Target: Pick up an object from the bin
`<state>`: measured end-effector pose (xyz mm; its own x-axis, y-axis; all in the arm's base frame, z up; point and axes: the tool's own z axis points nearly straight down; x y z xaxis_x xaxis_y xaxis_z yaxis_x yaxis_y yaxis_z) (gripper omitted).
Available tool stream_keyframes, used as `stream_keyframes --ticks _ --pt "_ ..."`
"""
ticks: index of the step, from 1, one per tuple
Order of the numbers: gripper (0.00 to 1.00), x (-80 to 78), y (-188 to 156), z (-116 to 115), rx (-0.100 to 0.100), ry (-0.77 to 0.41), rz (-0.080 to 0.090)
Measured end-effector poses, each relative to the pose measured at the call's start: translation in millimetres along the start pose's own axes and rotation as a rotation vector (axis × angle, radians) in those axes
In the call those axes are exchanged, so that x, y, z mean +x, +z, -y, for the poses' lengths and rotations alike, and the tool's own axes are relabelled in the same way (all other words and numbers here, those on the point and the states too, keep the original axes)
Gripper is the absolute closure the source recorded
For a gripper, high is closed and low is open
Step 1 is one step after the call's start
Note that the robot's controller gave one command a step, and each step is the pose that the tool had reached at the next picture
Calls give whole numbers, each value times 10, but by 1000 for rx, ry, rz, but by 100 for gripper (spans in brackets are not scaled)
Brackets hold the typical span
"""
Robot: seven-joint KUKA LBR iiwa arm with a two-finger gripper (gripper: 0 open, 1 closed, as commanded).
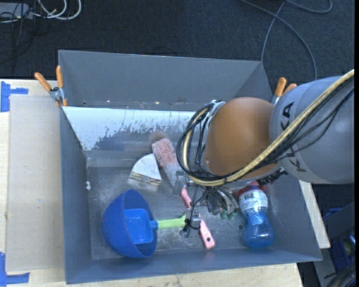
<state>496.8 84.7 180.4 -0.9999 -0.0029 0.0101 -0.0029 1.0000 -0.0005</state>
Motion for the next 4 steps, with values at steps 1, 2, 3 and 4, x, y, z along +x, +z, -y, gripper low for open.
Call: stream_keyframes --ticks 1,2,3,4 --pt "0 -19 -40 6 -1 4 8" --pt "0 -115 947 115 -2 10 8" --pt "0 -78 948 97 -2 9 8" --pt "0 -89 1075 107 -1 12 4"
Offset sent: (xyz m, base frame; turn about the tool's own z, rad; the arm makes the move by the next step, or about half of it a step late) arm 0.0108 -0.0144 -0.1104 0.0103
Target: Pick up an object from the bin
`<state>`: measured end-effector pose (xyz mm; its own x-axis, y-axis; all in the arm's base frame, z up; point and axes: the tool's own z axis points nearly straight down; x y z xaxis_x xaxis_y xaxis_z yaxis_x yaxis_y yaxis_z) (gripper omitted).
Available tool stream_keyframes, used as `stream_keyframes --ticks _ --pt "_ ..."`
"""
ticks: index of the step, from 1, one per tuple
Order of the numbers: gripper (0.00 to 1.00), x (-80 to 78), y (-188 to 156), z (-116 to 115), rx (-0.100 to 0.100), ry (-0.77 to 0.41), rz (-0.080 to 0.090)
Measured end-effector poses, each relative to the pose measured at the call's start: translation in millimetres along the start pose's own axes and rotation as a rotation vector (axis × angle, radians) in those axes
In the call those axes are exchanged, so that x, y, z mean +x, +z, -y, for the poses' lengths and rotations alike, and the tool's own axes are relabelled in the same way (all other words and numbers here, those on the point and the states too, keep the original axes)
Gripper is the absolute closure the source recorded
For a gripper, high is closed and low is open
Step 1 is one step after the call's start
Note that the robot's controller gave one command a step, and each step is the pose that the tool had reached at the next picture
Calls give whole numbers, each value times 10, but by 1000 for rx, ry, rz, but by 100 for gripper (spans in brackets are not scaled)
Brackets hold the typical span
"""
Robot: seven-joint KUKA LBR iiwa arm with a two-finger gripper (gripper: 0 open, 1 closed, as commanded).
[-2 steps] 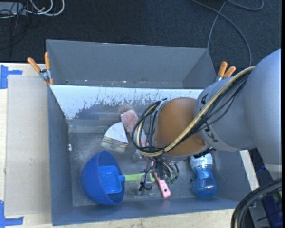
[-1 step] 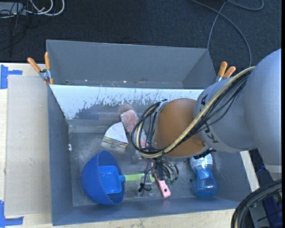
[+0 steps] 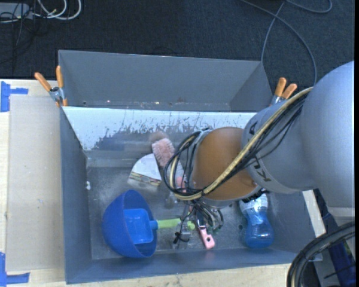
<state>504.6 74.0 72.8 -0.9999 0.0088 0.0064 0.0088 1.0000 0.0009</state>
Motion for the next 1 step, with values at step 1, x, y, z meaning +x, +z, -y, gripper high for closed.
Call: stream_keyframes --ticks 1 --pt "0 -64 34 63 -2 143 6"
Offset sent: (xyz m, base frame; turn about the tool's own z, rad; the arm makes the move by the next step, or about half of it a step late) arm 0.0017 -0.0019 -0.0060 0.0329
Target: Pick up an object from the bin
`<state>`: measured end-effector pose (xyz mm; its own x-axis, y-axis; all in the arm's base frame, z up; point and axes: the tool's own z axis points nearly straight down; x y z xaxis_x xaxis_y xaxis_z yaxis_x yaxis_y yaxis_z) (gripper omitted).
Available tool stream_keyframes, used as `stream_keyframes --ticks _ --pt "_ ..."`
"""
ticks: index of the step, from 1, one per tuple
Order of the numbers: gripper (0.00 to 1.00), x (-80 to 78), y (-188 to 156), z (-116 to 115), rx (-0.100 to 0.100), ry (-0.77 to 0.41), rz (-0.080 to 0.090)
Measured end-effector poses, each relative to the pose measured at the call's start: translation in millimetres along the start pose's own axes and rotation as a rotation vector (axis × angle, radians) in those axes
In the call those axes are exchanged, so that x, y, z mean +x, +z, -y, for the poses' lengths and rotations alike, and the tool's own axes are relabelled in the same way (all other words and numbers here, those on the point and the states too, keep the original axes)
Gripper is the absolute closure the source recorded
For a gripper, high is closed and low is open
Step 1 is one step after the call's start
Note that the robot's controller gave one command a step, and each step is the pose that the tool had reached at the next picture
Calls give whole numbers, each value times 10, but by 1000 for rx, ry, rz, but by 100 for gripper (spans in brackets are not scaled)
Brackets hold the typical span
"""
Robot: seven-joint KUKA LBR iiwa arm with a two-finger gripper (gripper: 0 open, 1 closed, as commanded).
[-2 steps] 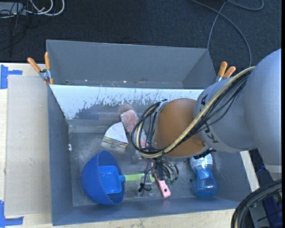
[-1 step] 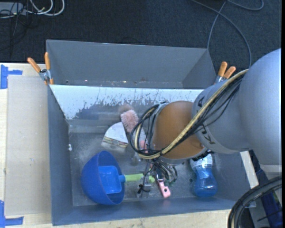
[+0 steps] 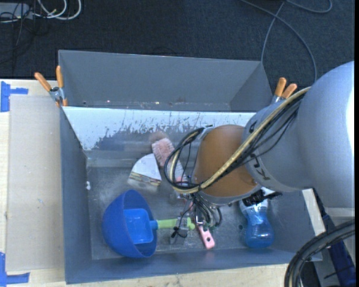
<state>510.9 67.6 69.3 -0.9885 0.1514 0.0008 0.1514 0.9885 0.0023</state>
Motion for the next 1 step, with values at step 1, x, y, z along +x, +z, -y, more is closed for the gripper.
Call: stream_keyframes --ticks 1 --pt "100 53 23 -40 1 -109 -8"
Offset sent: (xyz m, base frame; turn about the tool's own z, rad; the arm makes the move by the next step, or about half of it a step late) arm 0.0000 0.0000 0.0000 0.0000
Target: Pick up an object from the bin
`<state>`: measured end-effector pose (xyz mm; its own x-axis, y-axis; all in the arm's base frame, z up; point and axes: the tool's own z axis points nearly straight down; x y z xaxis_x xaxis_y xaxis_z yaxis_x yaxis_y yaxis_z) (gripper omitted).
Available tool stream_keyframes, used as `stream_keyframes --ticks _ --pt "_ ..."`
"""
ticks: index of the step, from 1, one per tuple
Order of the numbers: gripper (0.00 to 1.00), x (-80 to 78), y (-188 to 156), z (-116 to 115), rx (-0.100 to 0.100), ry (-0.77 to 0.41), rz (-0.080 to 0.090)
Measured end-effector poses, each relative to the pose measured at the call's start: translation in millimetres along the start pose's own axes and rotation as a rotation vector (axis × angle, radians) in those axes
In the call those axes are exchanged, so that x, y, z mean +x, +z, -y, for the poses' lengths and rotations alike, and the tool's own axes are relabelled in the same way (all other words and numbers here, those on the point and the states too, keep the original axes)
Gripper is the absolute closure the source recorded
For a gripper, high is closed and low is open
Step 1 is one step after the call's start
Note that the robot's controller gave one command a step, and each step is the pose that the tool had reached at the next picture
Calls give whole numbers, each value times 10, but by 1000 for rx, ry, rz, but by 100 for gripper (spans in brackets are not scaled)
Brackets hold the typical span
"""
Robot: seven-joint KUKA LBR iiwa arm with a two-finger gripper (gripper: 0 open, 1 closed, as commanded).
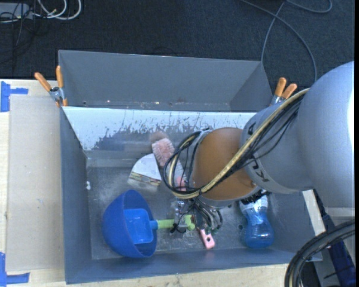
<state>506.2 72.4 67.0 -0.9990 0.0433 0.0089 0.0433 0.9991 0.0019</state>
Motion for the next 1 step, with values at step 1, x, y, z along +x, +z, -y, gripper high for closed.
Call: stream_keyframes --ticks 1 --pt "100 0 0 0 0 1 0"
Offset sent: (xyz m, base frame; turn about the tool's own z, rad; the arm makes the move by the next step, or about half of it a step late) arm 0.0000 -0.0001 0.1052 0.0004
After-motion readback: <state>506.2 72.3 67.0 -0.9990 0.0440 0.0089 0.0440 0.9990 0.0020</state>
